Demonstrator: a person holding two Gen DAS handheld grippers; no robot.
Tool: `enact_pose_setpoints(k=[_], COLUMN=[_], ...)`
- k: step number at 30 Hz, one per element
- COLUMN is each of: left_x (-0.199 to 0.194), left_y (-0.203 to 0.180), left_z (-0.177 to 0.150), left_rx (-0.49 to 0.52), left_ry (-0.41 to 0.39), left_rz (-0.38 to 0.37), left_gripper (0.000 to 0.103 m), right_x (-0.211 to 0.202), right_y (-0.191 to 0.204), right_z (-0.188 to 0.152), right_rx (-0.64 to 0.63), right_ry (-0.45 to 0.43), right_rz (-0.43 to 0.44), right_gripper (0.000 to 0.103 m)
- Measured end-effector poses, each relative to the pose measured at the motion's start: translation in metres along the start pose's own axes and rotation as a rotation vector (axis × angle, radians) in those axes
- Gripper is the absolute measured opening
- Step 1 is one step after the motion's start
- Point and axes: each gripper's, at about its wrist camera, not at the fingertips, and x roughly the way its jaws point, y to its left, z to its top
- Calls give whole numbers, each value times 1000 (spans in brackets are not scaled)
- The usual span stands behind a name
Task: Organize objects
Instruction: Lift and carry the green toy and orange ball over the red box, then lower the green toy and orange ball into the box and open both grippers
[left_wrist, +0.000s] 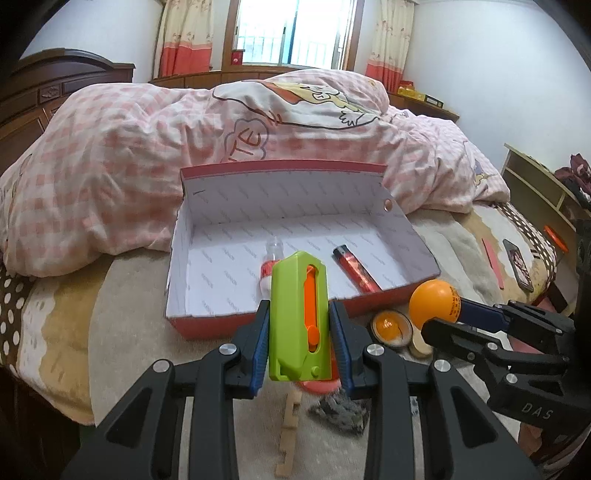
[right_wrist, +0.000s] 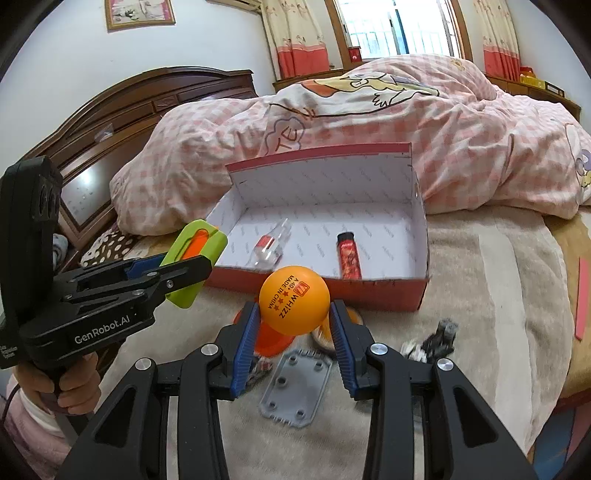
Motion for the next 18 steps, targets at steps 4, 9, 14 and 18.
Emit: enact_pose_setpoints(k=[4,9,14,18], left_x=[11,24,41,62], left_y=[3,6,11,15], left_z=[10,21,29,36], left_rx=[-5,-9,-18,-22], left_ry=[4,6,19,42], left_rz=[2,15,28,46], left_gripper=[30,30,30,30], right_x=[9,21,35,46], right_y=[-4,-11,-20,-25], right_z=[12,22,34,42], right_rx=[-6,-4,13,17], right_ry=[7,16,20,20], right_rz=[-6,-8,-15,-29], right_gripper=[40,40,40,40])
